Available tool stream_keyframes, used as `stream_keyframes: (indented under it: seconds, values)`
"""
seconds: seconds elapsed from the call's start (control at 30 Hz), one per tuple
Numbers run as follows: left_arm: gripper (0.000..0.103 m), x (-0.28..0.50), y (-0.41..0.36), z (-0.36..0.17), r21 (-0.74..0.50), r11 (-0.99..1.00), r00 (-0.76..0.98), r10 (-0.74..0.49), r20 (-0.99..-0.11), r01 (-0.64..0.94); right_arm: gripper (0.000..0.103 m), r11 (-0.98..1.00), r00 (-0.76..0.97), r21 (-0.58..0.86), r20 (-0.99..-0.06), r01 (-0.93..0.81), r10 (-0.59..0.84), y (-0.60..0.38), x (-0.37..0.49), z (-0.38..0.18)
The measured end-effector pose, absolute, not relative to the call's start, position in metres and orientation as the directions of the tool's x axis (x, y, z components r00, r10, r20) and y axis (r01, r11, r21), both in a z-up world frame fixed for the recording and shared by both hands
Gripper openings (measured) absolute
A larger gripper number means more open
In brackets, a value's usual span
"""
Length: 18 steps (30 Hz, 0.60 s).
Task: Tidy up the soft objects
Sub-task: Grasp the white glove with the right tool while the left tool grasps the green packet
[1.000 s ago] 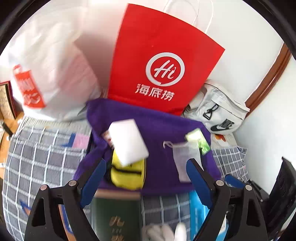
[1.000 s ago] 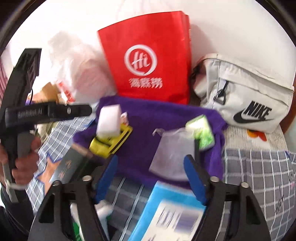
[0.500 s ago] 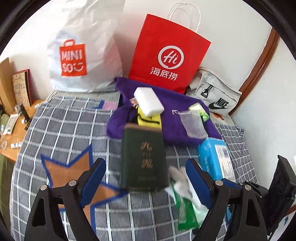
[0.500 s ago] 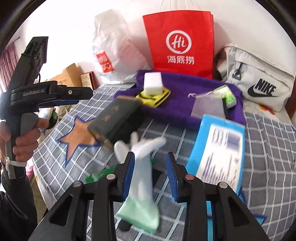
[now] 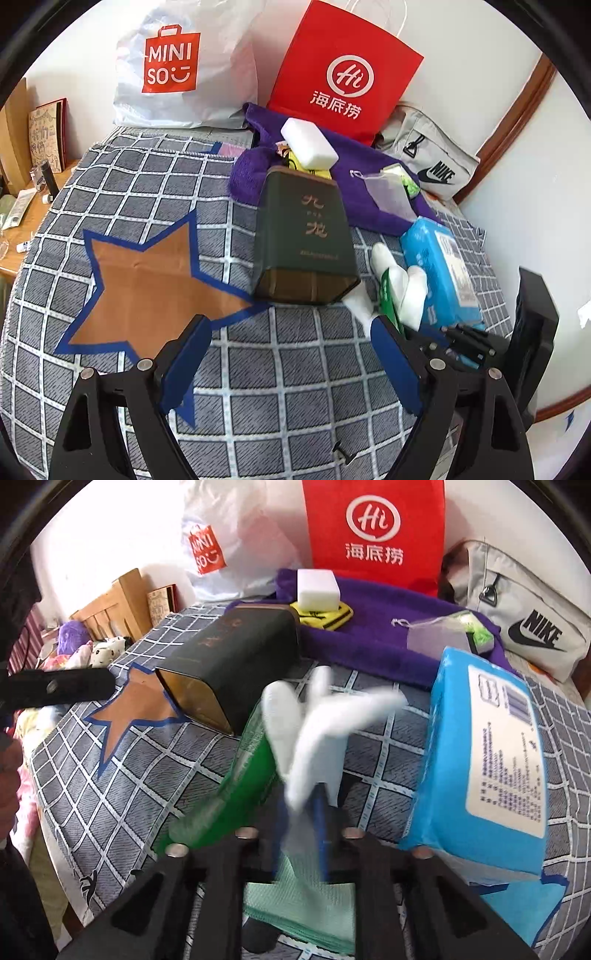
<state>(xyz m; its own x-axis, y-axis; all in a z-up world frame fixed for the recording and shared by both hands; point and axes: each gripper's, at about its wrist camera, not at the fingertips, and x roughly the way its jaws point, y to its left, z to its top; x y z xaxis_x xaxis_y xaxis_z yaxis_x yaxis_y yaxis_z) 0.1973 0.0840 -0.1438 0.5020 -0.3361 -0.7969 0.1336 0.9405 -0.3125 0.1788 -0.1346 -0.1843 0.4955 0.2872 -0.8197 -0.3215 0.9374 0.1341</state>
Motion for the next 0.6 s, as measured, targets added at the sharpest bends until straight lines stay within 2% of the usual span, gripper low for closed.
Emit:
stream_keyframes:
  seconds: [0.37,0.6]
  values:
    - [0.087,0.178,0.076,-0.149,-0.308,0.944,0.48,-0.325,-0.815,0.118,0.006,0.888,0.56,0.308,-0.692,-0.341,0.455,-0.155,0.146,-0.129]
    - [0.087,0.164,0.056,-0.15,-0.286,0.947,0.467,-0.322,-0.824,0.148,0.006,0.894,0.606,0.292,-0.658,-0.341,0.446,-0.176,0.116,-0.108]
